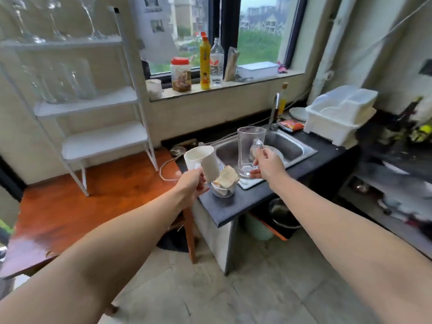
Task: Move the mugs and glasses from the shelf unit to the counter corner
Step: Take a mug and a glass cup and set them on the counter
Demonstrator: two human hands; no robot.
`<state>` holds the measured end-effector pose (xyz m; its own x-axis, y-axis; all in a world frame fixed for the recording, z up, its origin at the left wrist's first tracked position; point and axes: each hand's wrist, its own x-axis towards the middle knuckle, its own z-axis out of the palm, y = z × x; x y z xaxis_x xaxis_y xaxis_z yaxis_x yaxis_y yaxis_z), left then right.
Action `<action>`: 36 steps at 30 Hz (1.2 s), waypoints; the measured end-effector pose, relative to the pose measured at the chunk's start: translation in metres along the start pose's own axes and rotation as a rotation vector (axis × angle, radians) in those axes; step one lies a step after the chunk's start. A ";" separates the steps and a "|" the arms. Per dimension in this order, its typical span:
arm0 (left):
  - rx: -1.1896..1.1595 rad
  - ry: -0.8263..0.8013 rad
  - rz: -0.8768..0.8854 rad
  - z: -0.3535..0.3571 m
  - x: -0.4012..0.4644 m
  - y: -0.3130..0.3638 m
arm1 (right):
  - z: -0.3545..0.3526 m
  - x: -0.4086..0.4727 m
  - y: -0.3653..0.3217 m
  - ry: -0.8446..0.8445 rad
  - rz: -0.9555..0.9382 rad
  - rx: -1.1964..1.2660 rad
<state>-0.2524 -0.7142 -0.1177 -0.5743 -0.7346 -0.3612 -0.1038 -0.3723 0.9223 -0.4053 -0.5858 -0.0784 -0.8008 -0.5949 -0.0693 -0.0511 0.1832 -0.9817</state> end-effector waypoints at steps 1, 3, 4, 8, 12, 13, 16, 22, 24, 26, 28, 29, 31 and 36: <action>0.031 -0.047 -0.017 0.016 0.003 -0.004 | -0.016 -0.004 0.009 0.039 0.028 0.003; 0.085 -0.136 -0.050 0.044 0.005 -0.014 | -0.044 -0.014 0.028 0.117 0.083 0.039; 0.121 -0.179 -0.063 0.060 0.007 -0.019 | -0.059 -0.020 0.037 0.169 0.110 0.058; 0.270 -0.349 -0.138 0.110 0.005 -0.040 | -0.108 -0.049 0.071 0.320 0.221 0.032; 0.333 -0.550 -0.217 0.163 -0.008 -0.063 | -0.155 -0.089 0.101 0.511 0.310 0.054; 0.342 -0.570 -0.226 0.176 -0.011 -0.069 | -0.165 -0.099 0.106 0.547 0.333 0.063; 0.364 -0.654 -0.271 0.219 -0.029 -0.087 | -0.200 -0.130 0.119 0.646 0.384 0.078; 0.505 -0.858 -0.290 0.307 -0.073 -0.125 | -0.274 -0.187 0.141 0.848 0.450 0.137; 0.533 -0.925 -0.293 0.340 -0.090 -0.137 | -0.304 -0.202 0.149 0.901 0.474 0.145; 0.543 -0.967 -0.312 0.371 -0.105 -0.149 | -0.333 -0.213 0.156 0.944 0.504 0.155; 0.555 -1.003 -0.332 0.407 -0.121 -0.160 | -0.368 -0.223 0.161 0.983 0.518 0.164; 0.566 -1.019 -0.341 0.423 -0.126 -0.165 | -0.383 -0.227 0.163 0.993 0.526 0.162; 0.570 -1.049 -0.346 0.465 -0.138 -0.175 | -0.423 -0.235 0.166 1.013 0.533 0.160; 0.570 -1.063 -0.332 0.568 -0.171 -0.200 | -0.526 -0.247 0.173 1.013 0.541 0.129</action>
<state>-0.5945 -0.1922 -0.1620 -0.7962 0.2677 -0.5427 -0.5532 0.0414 0.8320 -0.5300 0.0044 -0.1380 -0.8136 0.4487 -0.3697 0.4595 0.1067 -0.8817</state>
